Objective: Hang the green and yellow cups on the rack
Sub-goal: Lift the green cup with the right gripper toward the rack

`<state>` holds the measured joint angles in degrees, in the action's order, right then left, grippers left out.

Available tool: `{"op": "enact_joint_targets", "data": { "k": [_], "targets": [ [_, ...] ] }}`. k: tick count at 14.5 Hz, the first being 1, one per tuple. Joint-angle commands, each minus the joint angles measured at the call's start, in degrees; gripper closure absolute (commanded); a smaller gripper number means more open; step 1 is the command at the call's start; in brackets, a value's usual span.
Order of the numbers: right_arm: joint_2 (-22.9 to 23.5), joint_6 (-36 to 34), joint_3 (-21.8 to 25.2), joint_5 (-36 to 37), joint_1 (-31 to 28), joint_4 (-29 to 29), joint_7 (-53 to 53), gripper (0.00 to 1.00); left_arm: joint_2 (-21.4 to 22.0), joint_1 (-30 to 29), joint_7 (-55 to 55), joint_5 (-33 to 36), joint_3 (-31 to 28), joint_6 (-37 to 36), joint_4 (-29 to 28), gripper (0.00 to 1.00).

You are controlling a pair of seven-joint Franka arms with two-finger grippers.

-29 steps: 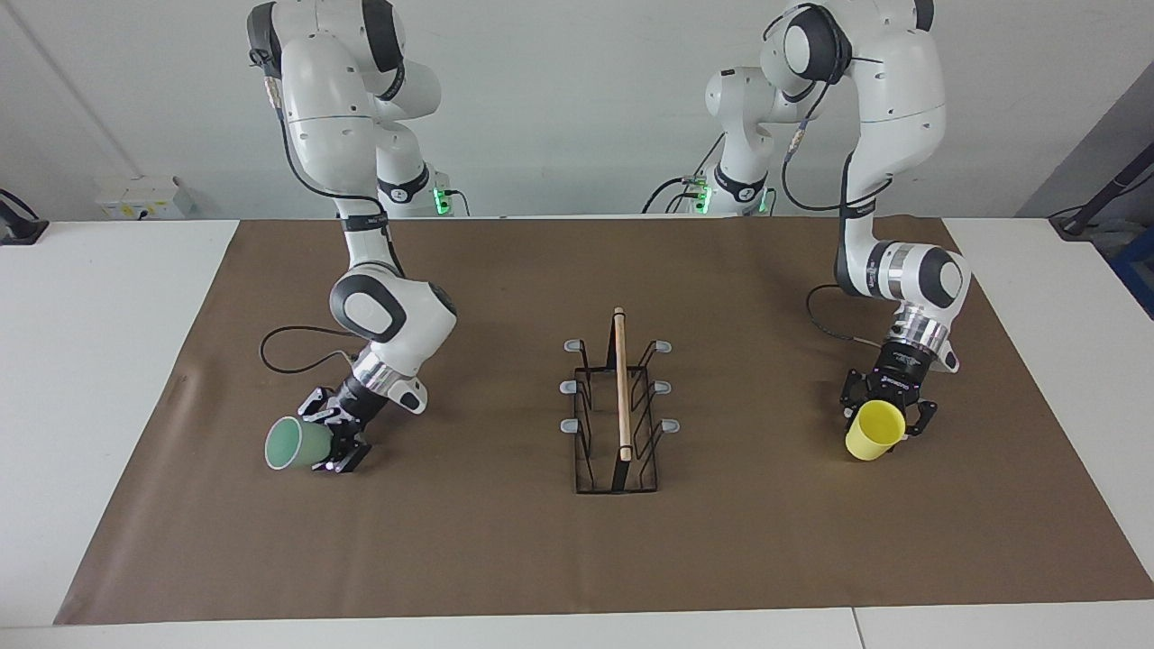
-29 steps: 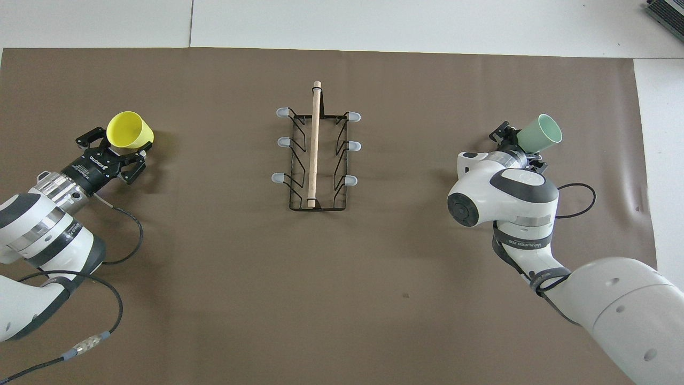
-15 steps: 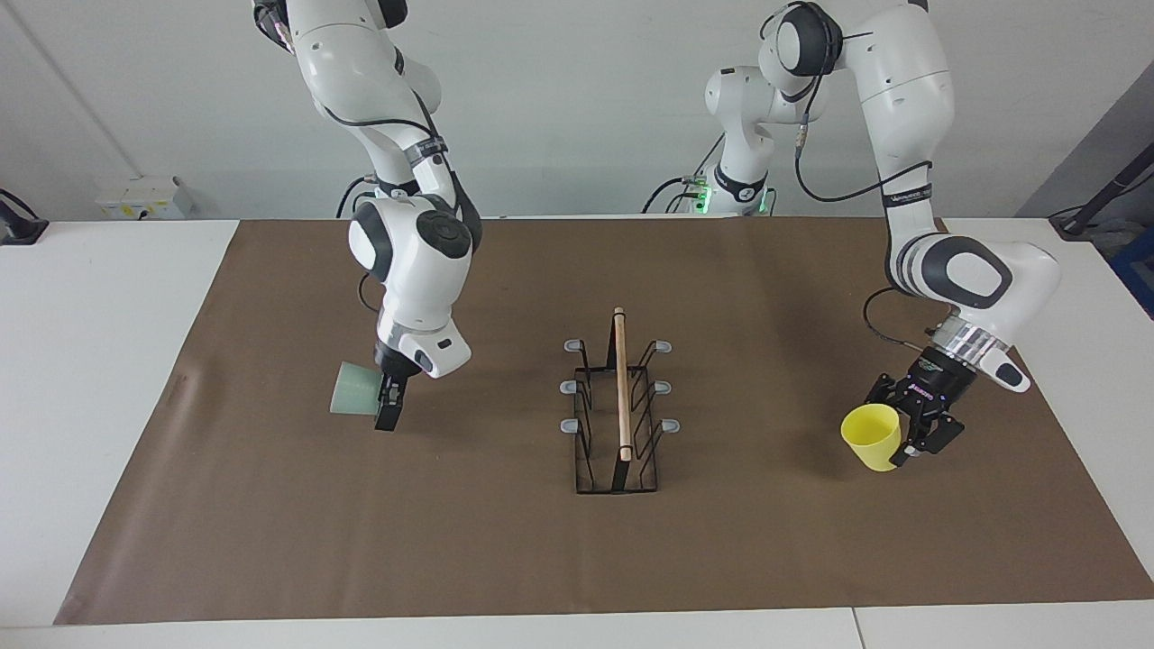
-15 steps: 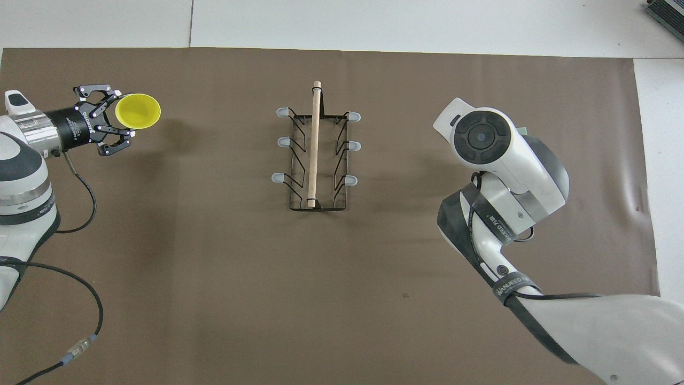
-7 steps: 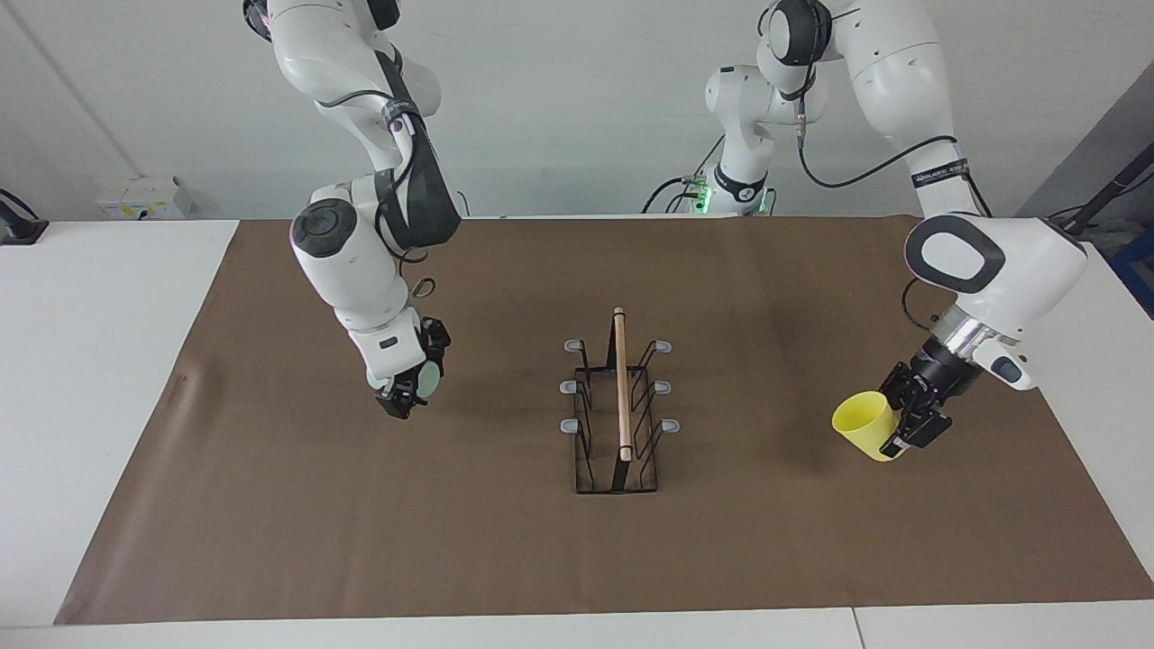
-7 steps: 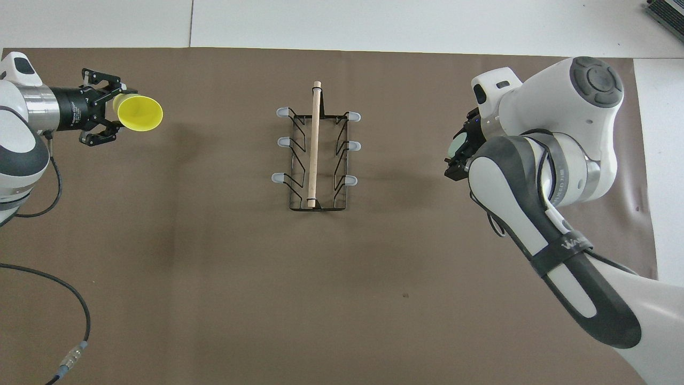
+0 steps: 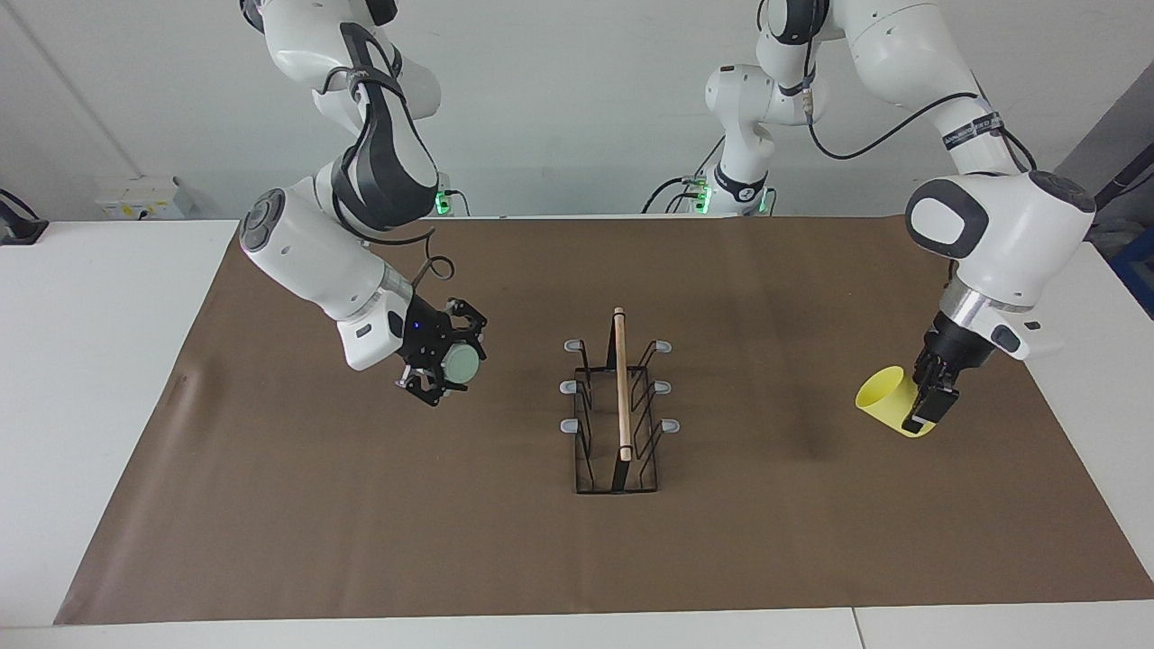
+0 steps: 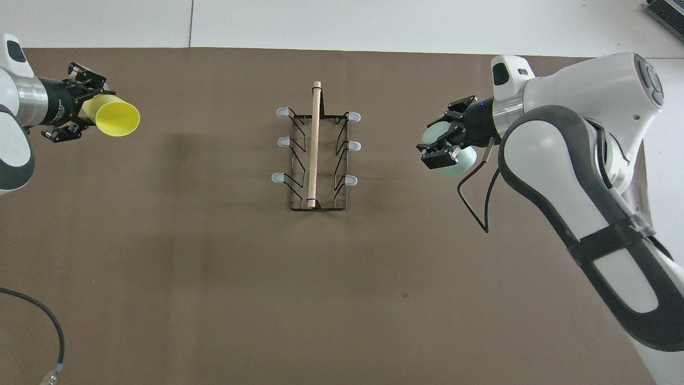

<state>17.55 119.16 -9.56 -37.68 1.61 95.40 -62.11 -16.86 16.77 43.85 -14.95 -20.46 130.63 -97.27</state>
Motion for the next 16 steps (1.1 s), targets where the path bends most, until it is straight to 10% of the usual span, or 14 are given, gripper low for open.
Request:
{"op": "enact_joint_targets", "data": {
  "k": [1, 9, 16],
  "targets": [
    [-1.6, -0.1, -0.6, -12.8, -4.4, 2.1, -10.3, 1.0, 2.3, 2.9, 5.1, 7.8, -0.9, -1.3, -0.6, 1.0],
    [-8.3, 4.1, -0.5, -49.2, -5.2, 15.4, -39.7, 1.0, 4.6, 11.4, 22.6, 30.8, -0.9, -10.1, -0.6, 1.0],
    [-7.6, 17.8, -0.5, -80.2, 7.2, 18.0, -59.2, 1.0, 6.3, 20.2, 36.1, 43.2, -0.7, -20.1, -1.1, 1.0]
  ]
}}
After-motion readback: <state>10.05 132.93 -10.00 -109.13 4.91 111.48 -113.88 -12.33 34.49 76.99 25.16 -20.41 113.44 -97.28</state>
